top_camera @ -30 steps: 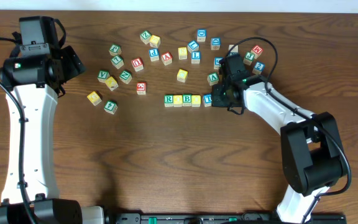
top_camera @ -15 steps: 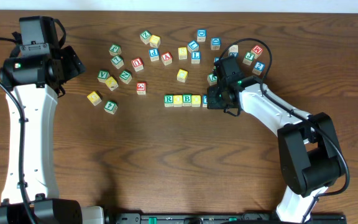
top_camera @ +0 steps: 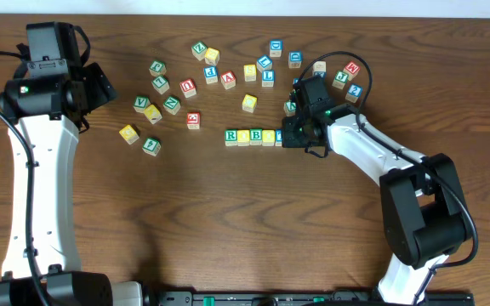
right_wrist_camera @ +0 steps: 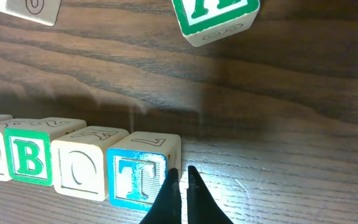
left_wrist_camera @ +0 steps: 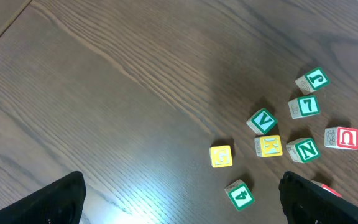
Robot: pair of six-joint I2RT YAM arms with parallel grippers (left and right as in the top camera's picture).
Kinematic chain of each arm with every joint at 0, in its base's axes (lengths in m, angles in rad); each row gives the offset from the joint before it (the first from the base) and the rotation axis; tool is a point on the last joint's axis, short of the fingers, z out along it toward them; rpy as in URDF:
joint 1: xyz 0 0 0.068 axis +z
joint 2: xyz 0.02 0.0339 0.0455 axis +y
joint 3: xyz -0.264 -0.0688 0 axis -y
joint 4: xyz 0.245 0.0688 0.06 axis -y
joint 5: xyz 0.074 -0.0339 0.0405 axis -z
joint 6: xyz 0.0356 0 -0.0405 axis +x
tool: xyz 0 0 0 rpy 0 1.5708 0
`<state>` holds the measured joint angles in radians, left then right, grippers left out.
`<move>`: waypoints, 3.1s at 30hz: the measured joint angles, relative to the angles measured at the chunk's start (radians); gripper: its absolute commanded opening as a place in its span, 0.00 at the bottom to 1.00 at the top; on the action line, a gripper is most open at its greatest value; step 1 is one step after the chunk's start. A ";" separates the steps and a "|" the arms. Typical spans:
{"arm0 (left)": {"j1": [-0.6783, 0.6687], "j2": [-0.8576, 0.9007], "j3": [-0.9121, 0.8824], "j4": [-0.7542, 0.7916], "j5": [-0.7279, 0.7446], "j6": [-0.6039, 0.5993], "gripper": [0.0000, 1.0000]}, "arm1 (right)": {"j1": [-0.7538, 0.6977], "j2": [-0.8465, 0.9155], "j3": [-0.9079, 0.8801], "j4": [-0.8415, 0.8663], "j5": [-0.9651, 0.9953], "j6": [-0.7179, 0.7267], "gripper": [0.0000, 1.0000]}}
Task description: Spell out ROBOT
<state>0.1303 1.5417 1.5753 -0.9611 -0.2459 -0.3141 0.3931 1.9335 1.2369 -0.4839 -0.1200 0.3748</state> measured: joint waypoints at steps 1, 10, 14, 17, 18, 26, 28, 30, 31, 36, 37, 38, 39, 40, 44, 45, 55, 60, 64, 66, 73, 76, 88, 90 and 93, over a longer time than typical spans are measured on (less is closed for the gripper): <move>0.000 0.000 0.000 0.000 0.000 0.000 0.98 | 0.000 0.000 0.000 0.000 0.000 -0.001 0.01; 0.000 0.000 0.000 0.000 0.000 0.000 0.98 | 0.000 0.003 0.000 0.008 -0.005 -0.006 0.01; 0.000 0.000 0.000 0.000 0.000 0.000 0.98 | 0.000 0.003 0.000 0.010 -0.018 -0.021 0.01; 0.000 0.000 0.000 0.000 0.000 0.000 0.98 | 0.000 0.003 0.000 0.010 -0.022 -0.027 0.01; 0.000 0.000 0.000 0.000 0.000 0.000 0.98 | 0.000 0.003 0.000 0.010 -0.023 -0.029 0.01; 0.000 0.000 0.000 0.000 0.000 0.000 0.98 | -0.010 0.000 0.000 -0.021 -0.029 -0.062 0.04; 0.000 0.000 0.000 0.000 0.000 0.000 0.98 | -0.031 -0.025 0.000 -0.054 -0.031 -0.076 0.08; 0.000 0.000 0.000 0.000 0.000 0.000 0.98 | -0.049 -0.063 0.000 -0.073 -0.032 -0.089 0.14; 0.000 0.000 0.000 0.000 0.000 0.000 0.98 | -0.063 -0.099 0.000 -0.088 -0.033 -0.095 0.17; 0.000 0.000 0.000 0.000 0.000 0.000 0.98 | -0.123 -0.341 0.005 -0.133 -0.034 -0.133 0.43; 0.000 0.000 0.000 0.000 0.000 0.000 0.98 | -0.135 -0.393 0.008 -0.139 -0.035 -0.140 0.50; 0.000 0.000 0.000 0.000 0.000 0.000 0.98 | -0.145 -0.440 0.011 -0.149 -0.034 -0.143 0.70; 0.000 0.000 0.000 0.000 0.000 0.000 0.98 | -0.154 -0.488 0.011 -0.158 -0.035 -0.146 0.99; 0.000 0.000 0.000 0.000 0.000 0.000 0.97 | -0.162 -0.533 0.012 -0.170 -0.034 -0.149 0.99; 0.000 0.000 0.000 0.000 0.000 0.000 0.97 | -0.170 -0.696 0.012 -0.184 -0.034 -0.153 0.99; 0.000 0.000 0.000 0.000 0.000 0.000 0.98 | -0.170 -0.732 0.013 -0.188 -0.036 -0.153 0.99; 0.000 0.000 0.000 0.000 0.000 0.000 0.98 | -0.170 -0.983 0.014 -0.319 0.040 -0.157 0.99; 0.000 0.000 0.000 0.000 0.000 0.000 0.98 | -0.170 -1.061 0.014 -0.321 0.110 -0.157 0.99; 0.000 0.000 0.000 0.000 0.000 0.000 0.97 | -0.170 -1.095 0.014 -0.321 0.170 -0.157 0.99; 0.000 0.000 0.000 0.000 0.000 0.000 0.98 | -0.170 -1.099 0.014 -0.321 0.199 -0.157 0.99; 0.000 0.000 0.000 0.000 0.000 0.000 0.98 | -0.214 -1.152 -0.059 -0.276 0.235 -0.156 0.99; 0.000 0.000 0.000 0.000 0.000 0.000 0.98 | -0.234 -1.240 -0.163 -0.206 0.236 -0.156 0.99; 0.000 0.000 0.000 0.000 0.000 0.000 0.98 | -0.291 -1.713 -0.781 0.272 0.237 -0.156 0.99; 0.000 0.000 0.000 0.000 0.000 0.000 0.97 | -0.291 -1.766 -0.869 0.340 0.237 -0.156 0.99; 0.000 0.000 0.000 0.000 0.000 0.000 0.98 | -0.291 -1.828 -0.986 0.420 0.237 -0.157 0.99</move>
<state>0.1303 1.5417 1.5749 -0.9611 -0.2462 -0.3141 0.1020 0.1051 0.2512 -0.0643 0.1173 0.2180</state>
